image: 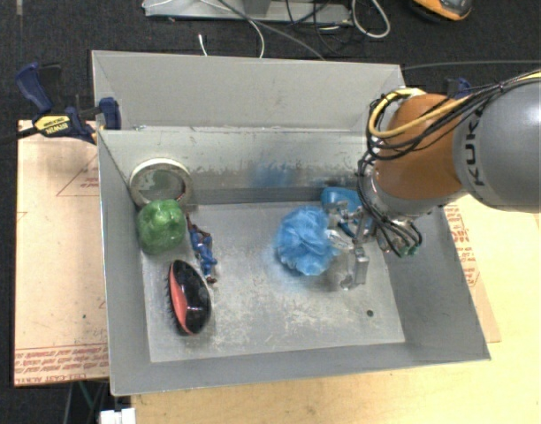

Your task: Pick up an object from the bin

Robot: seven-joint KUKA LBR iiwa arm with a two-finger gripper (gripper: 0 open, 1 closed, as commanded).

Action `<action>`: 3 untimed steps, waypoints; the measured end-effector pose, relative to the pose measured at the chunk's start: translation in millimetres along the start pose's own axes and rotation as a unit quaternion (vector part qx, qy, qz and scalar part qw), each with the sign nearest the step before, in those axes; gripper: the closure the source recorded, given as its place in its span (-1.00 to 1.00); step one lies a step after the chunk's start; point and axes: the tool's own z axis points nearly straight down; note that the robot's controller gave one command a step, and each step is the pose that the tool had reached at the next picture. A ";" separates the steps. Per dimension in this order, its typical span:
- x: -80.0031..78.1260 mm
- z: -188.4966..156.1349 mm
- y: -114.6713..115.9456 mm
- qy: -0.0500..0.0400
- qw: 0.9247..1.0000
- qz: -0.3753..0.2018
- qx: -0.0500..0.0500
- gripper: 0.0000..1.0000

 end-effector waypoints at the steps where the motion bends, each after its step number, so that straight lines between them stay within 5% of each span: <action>1: 12.6 -41.9 -55.1 -0.001 0.995 -0.098 -0.001 -1.00; 2: -14.4 5.4 25.9 -0.001 0.994 -0.107 -0.002 -1.00; 3: -19.8 18.1 40.9 -0.002 0.992 -0.126 0.000 -1.00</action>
Offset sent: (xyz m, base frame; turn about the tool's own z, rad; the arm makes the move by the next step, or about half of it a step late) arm 0.0190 0.0792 -0.0370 -0.2293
